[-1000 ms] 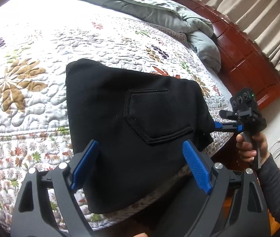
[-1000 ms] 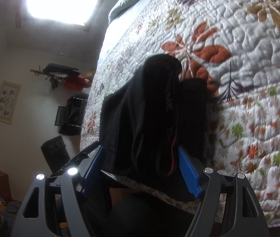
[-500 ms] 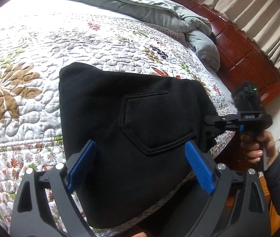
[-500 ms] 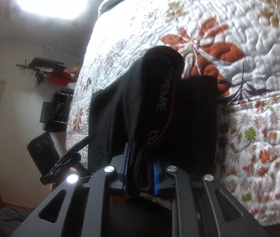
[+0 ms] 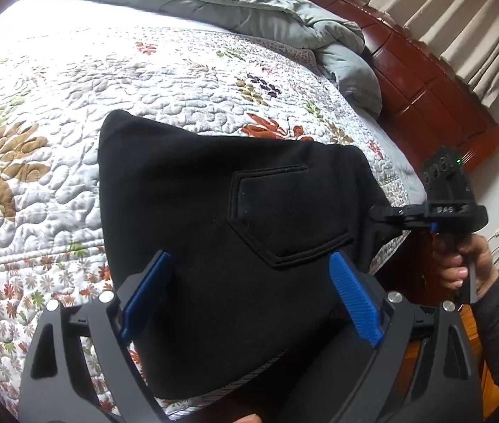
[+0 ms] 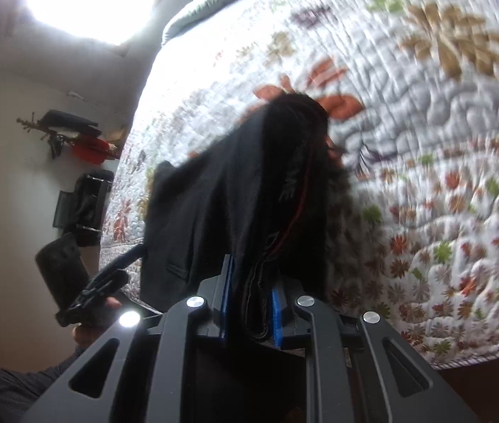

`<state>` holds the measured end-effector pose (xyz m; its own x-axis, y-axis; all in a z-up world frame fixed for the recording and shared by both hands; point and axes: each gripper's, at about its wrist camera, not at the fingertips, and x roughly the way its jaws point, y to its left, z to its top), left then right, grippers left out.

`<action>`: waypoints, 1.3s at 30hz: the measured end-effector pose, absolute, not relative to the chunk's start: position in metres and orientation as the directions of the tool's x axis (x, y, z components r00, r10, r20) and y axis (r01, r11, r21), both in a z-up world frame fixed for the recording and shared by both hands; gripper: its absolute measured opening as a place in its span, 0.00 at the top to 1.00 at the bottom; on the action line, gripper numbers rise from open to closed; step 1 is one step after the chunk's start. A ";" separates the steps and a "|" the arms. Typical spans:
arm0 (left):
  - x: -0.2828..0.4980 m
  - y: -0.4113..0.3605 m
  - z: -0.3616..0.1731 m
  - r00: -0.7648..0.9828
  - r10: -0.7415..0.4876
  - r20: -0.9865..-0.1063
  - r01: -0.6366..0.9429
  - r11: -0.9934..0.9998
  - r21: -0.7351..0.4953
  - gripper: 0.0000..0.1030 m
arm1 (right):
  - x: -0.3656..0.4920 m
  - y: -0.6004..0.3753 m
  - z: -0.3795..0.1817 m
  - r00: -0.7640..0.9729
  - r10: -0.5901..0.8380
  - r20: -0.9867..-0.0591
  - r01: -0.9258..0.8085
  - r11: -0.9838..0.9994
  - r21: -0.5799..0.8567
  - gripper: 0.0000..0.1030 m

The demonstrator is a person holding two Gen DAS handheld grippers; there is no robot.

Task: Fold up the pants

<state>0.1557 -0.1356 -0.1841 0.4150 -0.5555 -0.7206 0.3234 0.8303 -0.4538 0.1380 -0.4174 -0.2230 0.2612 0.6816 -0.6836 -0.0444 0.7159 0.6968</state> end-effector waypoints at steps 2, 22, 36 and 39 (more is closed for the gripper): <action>0.156 -0.135 -0.186 0.414 -0.552 -0.724 0.325 0.833 -0.448 0.12 | 0.139 -0.423 -0.236 0.268 0.685 -0.678 -0.025 0.708 0.706 0.82; 0.189 -0.097 -0.154 0.468 -0.588 -0.659 0.359 0.808 -0.466 0.11 | 0.161 -0.455 -0.175 0.433 0.635 -0.640 -0.095 0.738 0.668 0.65; 0.258 -0.113 -0.200 0.324 -0.599 -0.732 0.318 0.798 -0.511 0.11 | 0.214 -0.439 -0.239 0.329 0.692 -0.642 -0.066 0.695 0.716 1.00; 0.262 -0.113 -0.208 0.313 -0.606 -0.732 0.309 0.793 -0.525 0.11 | 0.212 -0.446 -0.249 0.331 0.709 -0.623 -0.053 0.673 0.737 1.00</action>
